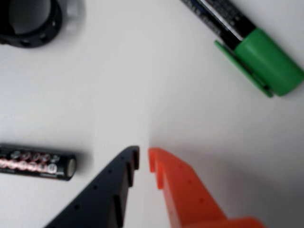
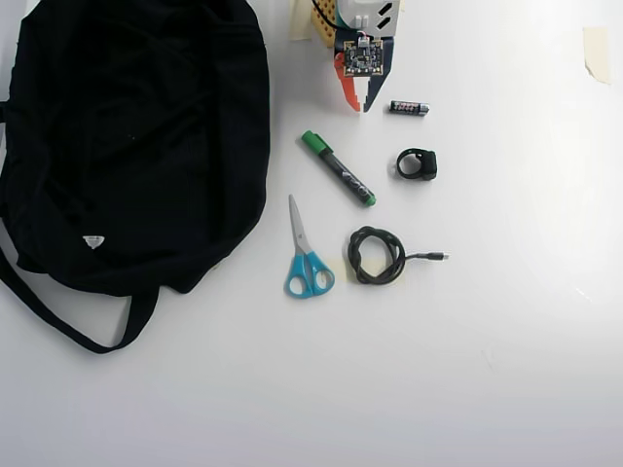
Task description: Put the green marker into the black bag
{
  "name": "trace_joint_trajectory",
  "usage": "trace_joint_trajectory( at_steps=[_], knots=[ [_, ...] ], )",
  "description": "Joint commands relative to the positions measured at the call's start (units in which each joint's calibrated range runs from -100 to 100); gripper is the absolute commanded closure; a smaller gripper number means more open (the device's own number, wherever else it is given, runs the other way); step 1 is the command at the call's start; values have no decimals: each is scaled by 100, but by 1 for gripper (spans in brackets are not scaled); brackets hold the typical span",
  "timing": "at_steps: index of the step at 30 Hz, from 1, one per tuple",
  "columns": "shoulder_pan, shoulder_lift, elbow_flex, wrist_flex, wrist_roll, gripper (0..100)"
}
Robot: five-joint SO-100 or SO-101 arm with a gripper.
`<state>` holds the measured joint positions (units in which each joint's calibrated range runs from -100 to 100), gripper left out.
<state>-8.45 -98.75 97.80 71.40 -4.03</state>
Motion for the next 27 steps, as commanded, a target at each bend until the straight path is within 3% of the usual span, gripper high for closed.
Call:
trace_joint_trajectory(
  at_steps=[1,16,27],
  knots=[
    [-23,-50,148,0,10,98],
    [-23,-25,148,-103,-32,98],
    [-75,548,-418,-1688,-32,98]
  ],
)
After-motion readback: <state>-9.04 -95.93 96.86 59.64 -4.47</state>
